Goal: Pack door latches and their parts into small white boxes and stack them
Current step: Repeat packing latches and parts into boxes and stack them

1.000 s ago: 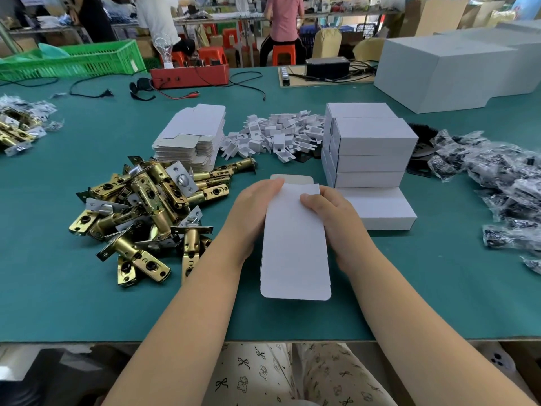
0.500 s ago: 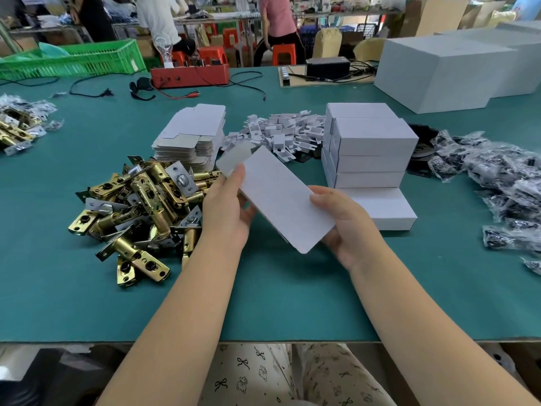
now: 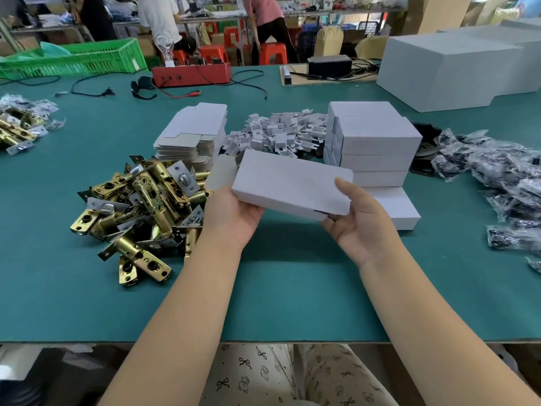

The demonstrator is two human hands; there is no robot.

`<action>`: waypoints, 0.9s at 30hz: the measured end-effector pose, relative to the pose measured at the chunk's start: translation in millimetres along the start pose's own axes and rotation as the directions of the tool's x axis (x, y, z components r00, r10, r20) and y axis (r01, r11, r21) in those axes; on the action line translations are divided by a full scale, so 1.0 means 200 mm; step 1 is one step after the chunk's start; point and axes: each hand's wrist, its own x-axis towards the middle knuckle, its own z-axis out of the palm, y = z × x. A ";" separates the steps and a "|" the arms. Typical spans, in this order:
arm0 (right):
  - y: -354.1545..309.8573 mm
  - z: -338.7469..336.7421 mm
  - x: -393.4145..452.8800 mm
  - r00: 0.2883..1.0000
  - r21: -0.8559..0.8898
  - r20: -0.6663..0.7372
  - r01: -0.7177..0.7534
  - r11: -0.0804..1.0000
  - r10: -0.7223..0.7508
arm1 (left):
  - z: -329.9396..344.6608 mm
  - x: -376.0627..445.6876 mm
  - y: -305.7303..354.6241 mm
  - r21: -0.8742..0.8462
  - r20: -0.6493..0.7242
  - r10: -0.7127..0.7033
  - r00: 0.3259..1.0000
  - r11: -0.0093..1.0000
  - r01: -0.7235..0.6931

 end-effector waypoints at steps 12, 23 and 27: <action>0.00 0.00 0.01 0.965 -0.098 -0.082 0.240 0.966 -0.248 | -0.03 0.00 -0.01 0.715 0.242 0.511 0.825 0.481 -0.507; 0.00 0.02 0.01 0.951 -0.153 -0.091 0.279 0.948 -0.295 | -0.08 -0.02 0.05 0.747 0.383 0.451 0.806 0.362 -0.558; -0.01 0.01 0.01 0.955 -0.102 -0.096 0.271 0.957 -0.280 | -0.05 -0.03 0.05 0.724 0.299 0.331 0.895 0.532 -0.439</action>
